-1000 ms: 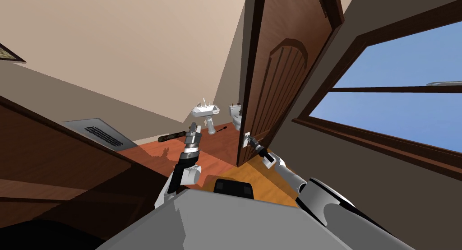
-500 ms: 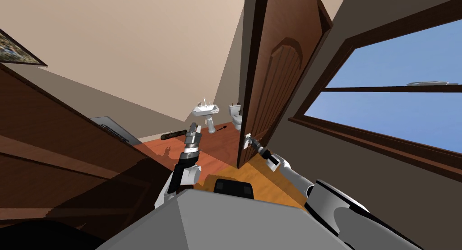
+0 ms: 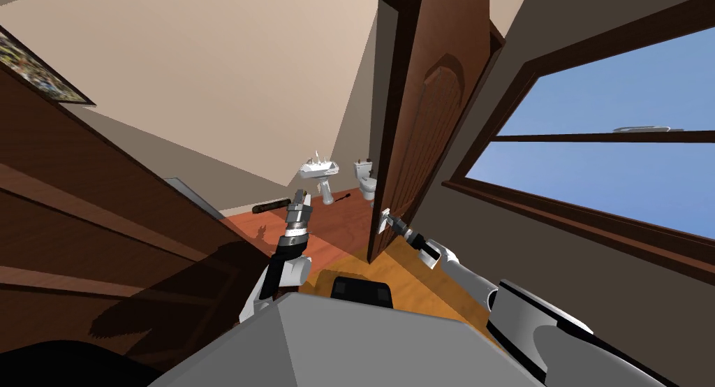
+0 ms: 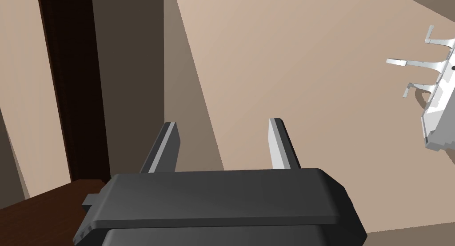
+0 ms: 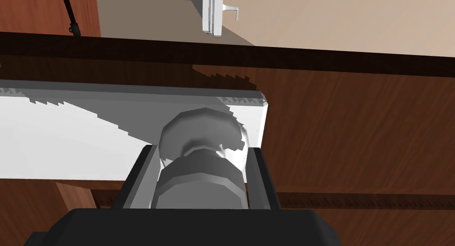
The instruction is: Pull the door open
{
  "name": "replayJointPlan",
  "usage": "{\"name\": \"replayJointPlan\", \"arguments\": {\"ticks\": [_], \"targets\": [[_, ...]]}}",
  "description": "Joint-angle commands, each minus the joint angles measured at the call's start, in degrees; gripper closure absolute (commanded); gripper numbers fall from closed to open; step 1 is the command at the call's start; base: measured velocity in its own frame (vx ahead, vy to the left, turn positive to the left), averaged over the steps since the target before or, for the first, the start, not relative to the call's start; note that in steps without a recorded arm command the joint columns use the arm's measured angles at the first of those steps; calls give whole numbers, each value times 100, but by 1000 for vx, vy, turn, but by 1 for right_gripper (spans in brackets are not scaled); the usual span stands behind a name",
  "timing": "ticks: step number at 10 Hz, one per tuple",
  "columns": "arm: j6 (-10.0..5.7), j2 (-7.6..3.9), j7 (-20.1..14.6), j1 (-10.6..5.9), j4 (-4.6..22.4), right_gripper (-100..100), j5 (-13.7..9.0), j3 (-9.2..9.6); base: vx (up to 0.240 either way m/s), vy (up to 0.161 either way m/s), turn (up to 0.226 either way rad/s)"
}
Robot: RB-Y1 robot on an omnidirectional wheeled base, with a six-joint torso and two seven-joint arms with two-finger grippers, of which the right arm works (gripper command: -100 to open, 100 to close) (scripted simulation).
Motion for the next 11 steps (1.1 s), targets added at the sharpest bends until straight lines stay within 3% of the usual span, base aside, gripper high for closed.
{"name": "replayJointPlan", "arguments": {"ticks": [1, 2, 3, 10, 11], "targets": [[0, 0, 0, 0, 0, 100, 0, 0, -30, -53, 7], [-176, -57, -62, -20, 79, 100, -6, 116, -83, -121, 119], [-219, -71, -77, -29, 100, 100, -9, 143, -119, -198, 142], [-927, -303, -315, -177, 442, 100, -59, 583, -114, -184, 107], [-846, -270, -287, -147, 408, 100, -45, 560, -63, -84, 26]]}}
